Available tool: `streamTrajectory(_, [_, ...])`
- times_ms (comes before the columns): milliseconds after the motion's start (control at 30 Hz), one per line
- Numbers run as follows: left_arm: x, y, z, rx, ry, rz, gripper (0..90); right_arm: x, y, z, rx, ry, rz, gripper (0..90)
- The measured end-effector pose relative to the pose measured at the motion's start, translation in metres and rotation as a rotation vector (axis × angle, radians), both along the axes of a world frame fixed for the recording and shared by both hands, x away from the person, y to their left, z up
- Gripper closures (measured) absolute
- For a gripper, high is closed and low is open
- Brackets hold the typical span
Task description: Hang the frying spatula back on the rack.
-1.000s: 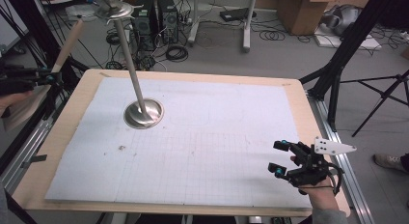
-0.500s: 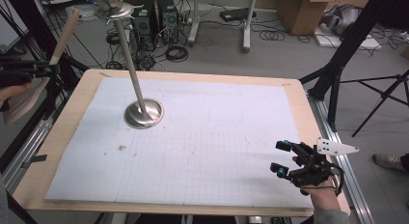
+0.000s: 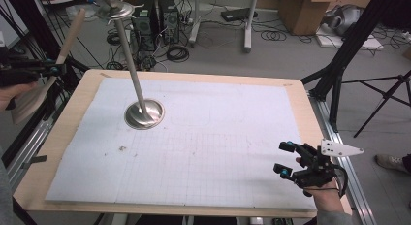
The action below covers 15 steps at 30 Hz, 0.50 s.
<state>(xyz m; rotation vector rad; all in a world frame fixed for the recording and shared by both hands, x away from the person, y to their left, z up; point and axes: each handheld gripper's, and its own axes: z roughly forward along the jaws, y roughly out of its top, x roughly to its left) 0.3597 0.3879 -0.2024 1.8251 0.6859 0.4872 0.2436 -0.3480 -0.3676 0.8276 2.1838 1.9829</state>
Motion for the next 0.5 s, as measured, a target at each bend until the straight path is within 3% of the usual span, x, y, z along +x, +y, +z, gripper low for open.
streamTrajectory(500, [0.0036, -0.0058, -0.0045, 0.009, 0.022, -0.017, 77.7, 0.0005, -0.0001, -0.0003, -0.004, -0.007, -0.002, 9.7])
